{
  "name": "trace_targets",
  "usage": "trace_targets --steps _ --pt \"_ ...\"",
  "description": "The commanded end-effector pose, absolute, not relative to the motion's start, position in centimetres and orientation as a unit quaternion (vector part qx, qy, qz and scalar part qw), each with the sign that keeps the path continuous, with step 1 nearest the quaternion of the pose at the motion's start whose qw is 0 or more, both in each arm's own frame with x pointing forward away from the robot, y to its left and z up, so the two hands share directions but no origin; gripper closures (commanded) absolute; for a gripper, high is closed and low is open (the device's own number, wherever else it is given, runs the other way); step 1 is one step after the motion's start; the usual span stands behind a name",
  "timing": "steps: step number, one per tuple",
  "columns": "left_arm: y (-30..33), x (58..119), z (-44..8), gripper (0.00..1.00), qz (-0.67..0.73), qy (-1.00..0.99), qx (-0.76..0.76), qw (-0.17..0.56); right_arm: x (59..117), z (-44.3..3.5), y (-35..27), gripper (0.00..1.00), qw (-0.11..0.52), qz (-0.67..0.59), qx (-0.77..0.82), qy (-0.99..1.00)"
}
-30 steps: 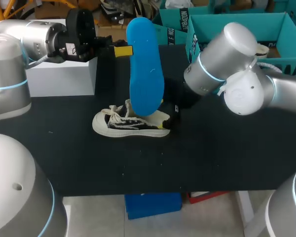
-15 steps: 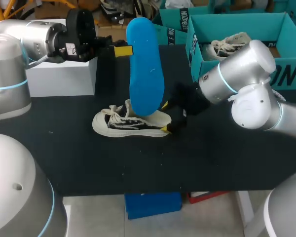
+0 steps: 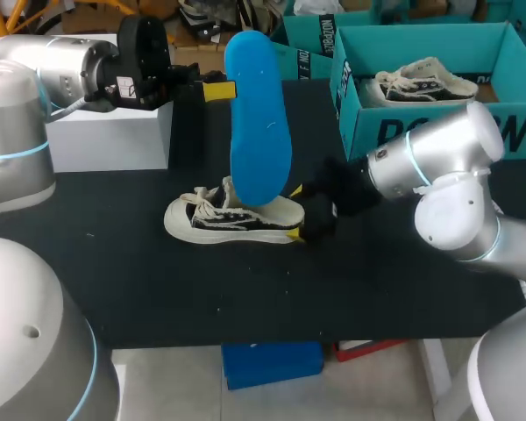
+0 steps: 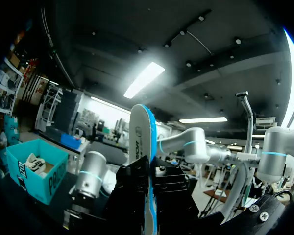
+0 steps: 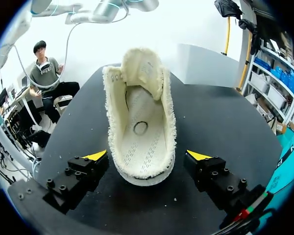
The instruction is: Take the shoe out of the shoebox, open the shoe tongue, remove and reinsert the insole, then place the shoe into the shoebox
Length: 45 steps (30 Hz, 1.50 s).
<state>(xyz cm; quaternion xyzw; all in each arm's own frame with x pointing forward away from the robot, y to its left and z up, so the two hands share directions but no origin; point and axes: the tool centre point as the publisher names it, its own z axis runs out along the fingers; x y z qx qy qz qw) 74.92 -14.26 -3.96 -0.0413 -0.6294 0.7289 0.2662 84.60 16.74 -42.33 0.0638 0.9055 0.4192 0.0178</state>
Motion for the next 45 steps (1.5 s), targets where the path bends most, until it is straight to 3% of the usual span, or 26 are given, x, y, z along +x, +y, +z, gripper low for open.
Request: trace_targets --steps 1,30,45 --pt "-14.3 74.7 -3.9 1.0 0.728 -0.631 -0.039 0.264 84.6 -43.1 16.8 0.0 0.02 0.447 0.065 0.892" --pt "-14.3 74.7 -3.9 1.0 0.728 -0.631 -0.039 0.264 84.7 -43.3 16.8 0.0 0.014 0.43 0.069 0.9" --pt "-14.3 74.7 -3.9 1.0 0.728 -0.631 -0.039 0.264 85.8 -40.7 15.7 0.0 -0.009 0.168 0.108 0.98"
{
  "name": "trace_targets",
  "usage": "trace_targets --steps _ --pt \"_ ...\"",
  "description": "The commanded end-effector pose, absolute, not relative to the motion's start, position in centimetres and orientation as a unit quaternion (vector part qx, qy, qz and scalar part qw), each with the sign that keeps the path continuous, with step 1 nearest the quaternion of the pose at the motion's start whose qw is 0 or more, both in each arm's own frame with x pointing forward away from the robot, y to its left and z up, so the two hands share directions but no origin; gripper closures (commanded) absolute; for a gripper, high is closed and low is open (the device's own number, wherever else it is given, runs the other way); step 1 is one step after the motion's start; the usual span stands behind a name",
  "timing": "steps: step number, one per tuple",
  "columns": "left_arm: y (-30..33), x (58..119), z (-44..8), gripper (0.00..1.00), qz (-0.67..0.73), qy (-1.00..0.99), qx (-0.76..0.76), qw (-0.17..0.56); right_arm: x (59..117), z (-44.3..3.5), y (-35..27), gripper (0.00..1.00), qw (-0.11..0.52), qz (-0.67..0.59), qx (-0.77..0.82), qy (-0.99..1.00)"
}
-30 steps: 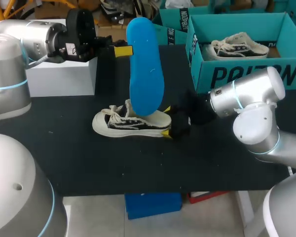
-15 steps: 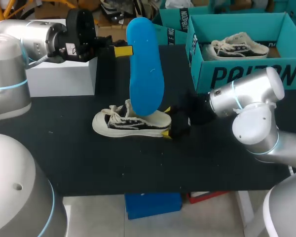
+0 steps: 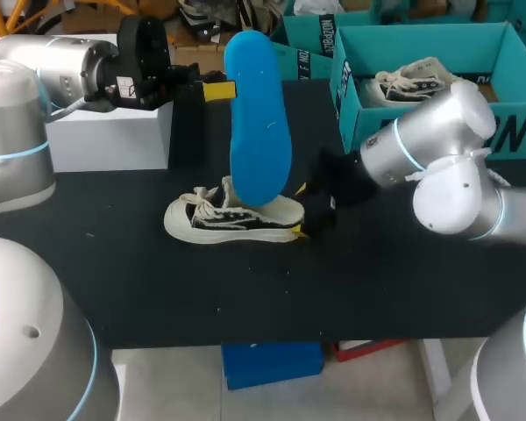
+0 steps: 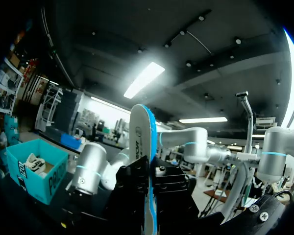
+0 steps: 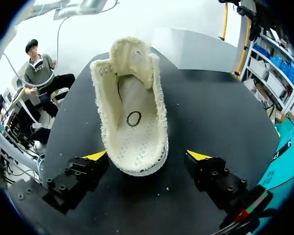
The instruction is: Take the shoe out of the shoebox, open the shoe tongue, remove and reinsert the insole, then place the shoe into the shoebox
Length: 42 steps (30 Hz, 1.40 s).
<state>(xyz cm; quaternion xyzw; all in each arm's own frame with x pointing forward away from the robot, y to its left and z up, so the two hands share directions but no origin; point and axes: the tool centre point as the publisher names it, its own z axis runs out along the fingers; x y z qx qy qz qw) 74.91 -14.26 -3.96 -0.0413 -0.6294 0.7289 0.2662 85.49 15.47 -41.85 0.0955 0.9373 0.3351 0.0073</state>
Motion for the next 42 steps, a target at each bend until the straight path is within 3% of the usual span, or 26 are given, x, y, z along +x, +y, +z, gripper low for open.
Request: trace_targets --steps 1,20,42 --pt "-14.3 74.7 -3.9 1.0 0.728 -0.631 -0.039 0.264 86.0 -40.5 15.7 0.0 -0.008 0.151 0.11 0.982" --pt "-14.3 74.7 -3.9 1.0 0.728 -0.631 -0.039 0.264 88.9 -38.6 19.2 0.0 -0.004 -0.063 0.085 0.994" --pt "-14.3 74.7 -3.9 1.0 0.728 -0.631 -0.039 0.264 89.4 -39.9 22.2 0.0 -0.02 -0.075 0.063 0.995"
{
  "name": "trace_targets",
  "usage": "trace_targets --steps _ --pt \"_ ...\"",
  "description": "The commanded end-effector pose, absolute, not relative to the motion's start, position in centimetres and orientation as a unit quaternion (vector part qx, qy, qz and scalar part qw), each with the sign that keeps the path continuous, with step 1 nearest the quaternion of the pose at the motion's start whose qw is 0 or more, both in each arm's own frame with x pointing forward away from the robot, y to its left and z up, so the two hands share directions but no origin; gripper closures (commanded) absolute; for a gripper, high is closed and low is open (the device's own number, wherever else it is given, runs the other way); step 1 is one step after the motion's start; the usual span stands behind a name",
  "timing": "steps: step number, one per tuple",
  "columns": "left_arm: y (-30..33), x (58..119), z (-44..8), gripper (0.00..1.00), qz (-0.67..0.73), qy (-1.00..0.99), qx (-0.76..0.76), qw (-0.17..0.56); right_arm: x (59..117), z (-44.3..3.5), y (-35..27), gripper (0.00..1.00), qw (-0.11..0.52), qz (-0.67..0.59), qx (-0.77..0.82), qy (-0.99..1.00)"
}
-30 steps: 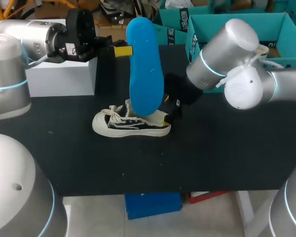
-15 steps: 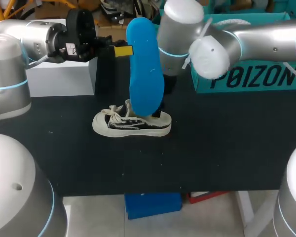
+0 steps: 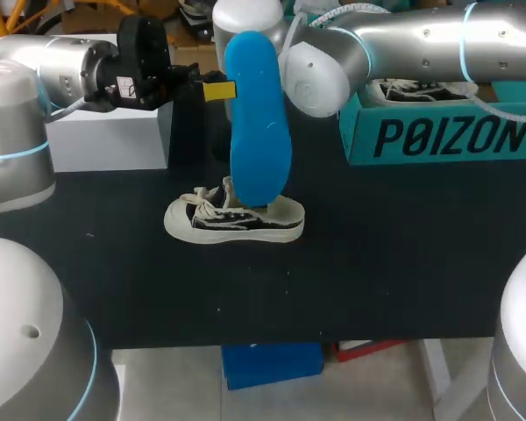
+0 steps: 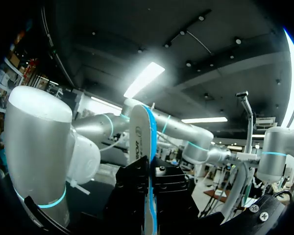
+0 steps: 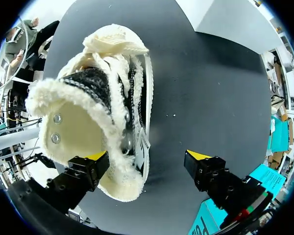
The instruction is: Take the shoe out of the shoebox, open the shoe tongue, remove and reinsert the insole, then place the shoe into the shoebox
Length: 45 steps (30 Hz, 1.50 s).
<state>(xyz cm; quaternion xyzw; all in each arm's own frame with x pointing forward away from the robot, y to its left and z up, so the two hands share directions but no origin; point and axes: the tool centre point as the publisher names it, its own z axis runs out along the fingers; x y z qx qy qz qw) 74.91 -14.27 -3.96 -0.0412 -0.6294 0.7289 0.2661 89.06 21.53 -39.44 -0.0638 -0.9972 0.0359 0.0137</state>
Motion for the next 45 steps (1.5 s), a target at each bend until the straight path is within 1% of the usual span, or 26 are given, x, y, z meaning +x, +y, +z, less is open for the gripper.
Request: trace_targets --steps 1,13,14,15,17,18,41,45 --pt "-14.3 74.7 -3.9 1.0 0.728 -0.631 -0.039 0.264 89.4 -40.0 22.4 0.0 0.02 0.073 -0.063 -0.995" --pt "-14.3 74.7 -3.9 1.0 0.728 -0.631 -0.039 0.264 89.8 -40.8 23.0 0.0 0.018 0.039 -0.069 -0.997" --pt "-14.3 74.7 -3.9 1.0 0.728 -0.631 -0.039 0.264 89.8 -40.8 23.0 0.02 0.018 0.036 -0.07 -0.997" --pt "-14.3 74.7 -3.9 1.0 0.728 -0.631 -0.039 0.264 89.8 -40.9 22.9 0.55 0.018 0.035 -0.071 -0.997" --pt "-14.3 74.7 -3.9 1.0 0.728 -0.631 -0.039 0.264 89.7 -41.0 22.8 1.0 0.021 0.034 -0.069 -0.997" --pt "-14.3 74.7 -3.9 1.0 0.728 -0.631 -0.039 0.264 89.7 -41.1 22.8 1.0 0.029 0.028 -0.066 -0.997" --pt "-14.3 74.7 -3.9 1.0 0.728 -0.631 -0.039 0.264 89.6 -41.0 22.5 1.0 0.031 0.026 -0.065 -0.997" --pt "-14.3 74.7 -3.9 1.0 0.728 -0.631 -0.039 0.264 90.3 -38.6 20.9 1.0 -0.001 0.012 -0.11 -0.994"
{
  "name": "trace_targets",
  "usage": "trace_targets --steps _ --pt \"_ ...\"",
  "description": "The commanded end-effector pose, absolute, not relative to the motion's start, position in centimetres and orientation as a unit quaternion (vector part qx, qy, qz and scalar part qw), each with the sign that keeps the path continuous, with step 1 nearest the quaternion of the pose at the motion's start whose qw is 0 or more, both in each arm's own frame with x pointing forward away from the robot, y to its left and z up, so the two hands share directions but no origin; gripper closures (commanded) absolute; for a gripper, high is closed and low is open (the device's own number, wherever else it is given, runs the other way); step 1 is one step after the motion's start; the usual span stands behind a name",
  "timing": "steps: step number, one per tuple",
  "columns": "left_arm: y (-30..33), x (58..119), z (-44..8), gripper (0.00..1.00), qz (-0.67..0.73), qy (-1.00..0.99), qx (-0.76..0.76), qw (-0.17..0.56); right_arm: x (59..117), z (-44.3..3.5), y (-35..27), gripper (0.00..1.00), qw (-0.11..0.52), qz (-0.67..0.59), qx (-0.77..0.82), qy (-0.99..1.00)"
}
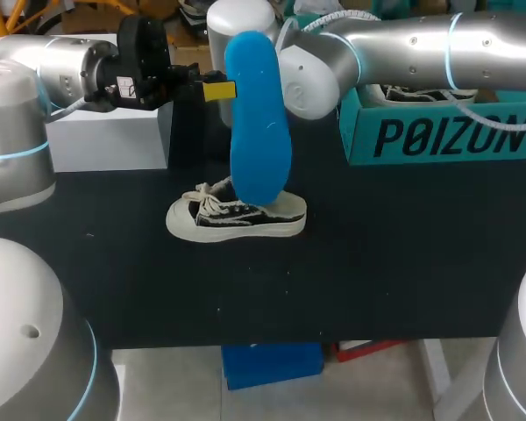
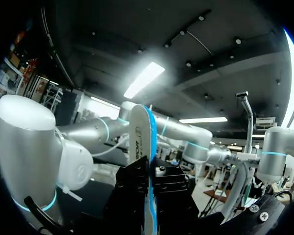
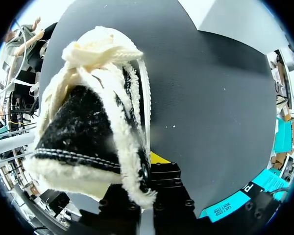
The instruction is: Take the shoe out of the shoebox, open the shoe tongue, remove and reinsert the insole, then place the shoe into the shoebox
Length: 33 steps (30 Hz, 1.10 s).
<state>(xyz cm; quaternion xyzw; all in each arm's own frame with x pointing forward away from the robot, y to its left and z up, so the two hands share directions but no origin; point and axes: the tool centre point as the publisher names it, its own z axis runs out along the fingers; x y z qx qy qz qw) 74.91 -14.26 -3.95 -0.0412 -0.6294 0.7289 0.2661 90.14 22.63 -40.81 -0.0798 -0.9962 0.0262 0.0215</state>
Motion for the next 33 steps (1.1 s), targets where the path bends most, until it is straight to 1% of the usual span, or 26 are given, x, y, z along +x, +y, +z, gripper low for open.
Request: trace_targets --steps 1,6,11,16,20,33 --pt "-14.3 74.7 -3.9 1.0 0.728 -0.631 -0.039 0.264 90.8 -37.7 20.4 1.0 -0.009 0.008 -0.127 -0.992" --pt "-14.3 74.7 -3.9 1.0 0.728 -0.631 -0.039 0.264 92.4 -33.0 17.9 1.0 -0.058 0.0 -0.226 -0.972" --pt "-14.3 74.7 -3.9 1.0 0.728 -0.631 -0.039 0.264 93.2 -30.2 15.7 1.0 -0.107 0.028 -0.347 -0.931" --pt "-14.3 74.7 -3.9 1.0 0.728 -0.631 -0.039 0.264 93.0 -28.9 14.2 1.0 -0.106 0.07 -0.467 -0.875" --pt "-14.3 74.7 -3.9 1.0 0.728 -0.631 -0.039 0.264 92.3 -28.2 13.9 1.0 -0.097 0.077 -0.542 -0.831" --pt "-14.3 74.7 -3.9 1.0 0.728 -0.631 -0.039 0.264 88.7 -26.4 14.4 1.0 -0.086 0.073 -0.681 -0.723"
